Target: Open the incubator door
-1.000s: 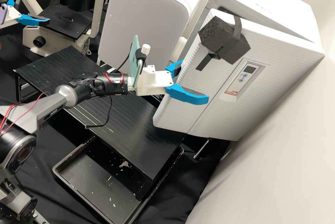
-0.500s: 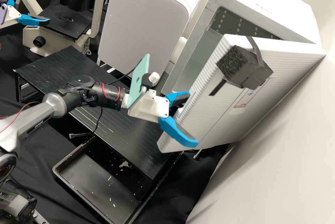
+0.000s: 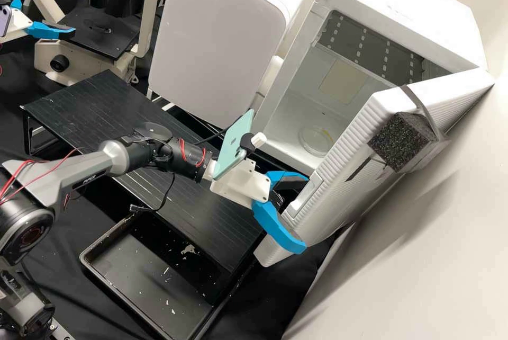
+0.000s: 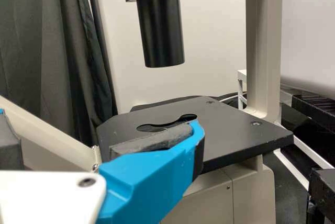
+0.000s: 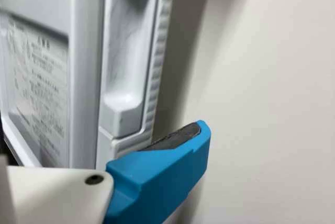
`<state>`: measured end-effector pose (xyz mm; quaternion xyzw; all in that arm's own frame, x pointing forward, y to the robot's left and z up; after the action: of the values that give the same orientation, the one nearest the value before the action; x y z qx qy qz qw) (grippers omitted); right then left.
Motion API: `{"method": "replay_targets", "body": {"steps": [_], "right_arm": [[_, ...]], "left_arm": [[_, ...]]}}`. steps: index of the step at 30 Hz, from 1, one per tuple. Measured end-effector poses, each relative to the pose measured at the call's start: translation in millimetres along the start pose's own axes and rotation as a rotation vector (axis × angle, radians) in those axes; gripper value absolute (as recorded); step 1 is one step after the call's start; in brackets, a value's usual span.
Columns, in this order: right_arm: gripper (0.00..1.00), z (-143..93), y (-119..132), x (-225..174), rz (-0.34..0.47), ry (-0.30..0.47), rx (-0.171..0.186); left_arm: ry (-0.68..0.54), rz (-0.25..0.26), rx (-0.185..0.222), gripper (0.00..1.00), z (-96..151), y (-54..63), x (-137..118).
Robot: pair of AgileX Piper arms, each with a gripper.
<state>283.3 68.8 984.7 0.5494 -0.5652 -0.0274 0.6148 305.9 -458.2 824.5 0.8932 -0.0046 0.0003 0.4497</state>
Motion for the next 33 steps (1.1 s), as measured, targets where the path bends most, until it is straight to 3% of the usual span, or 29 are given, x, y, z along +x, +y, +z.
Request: {"method": "replay_targets", "body": {"steps": [7, 18, 24, 28, 29, 33], "right_arm": [[1.0, 0.6, -3.0, 0.6, -0.003, -0.002, -0.009], [1.0, 9.1, 13.6, -16.0, -0.016, 0.032, 0.019], [1.0, 26.2, 37.3, -36.0, -0.028, 0.075, 0.066], [1.0, 35.7, 55.5, -53.6, -0.028, 0.159, 0.126], [1.0, 37.3, 60.5, -62.0, -0.03, 0.213, 0.15], [1.0, 39.4, 75.1, -91.6, -0.018, 0.454, 0.189]], "left_arm": [[0.0, 0.0, 0.0, 1.0, 0.0, 0.0, 0.0], [0.0, 0.0, 0.0, 1.0, 0.0, 0.0, 0.0], [0.0, 0.0, 0.0, 1.0, 0.0, 0.0, 0.0], [0.0, 0.0, 0.0, 1.0, 0.0, 0.0, 0.0], [0.0, 0.0, 0.0, 1.0, 0.0, 0.0, 0.0], [0.0, 0.0, 0.0, 1.0, 0.0, 0.0, 0.0]]}}
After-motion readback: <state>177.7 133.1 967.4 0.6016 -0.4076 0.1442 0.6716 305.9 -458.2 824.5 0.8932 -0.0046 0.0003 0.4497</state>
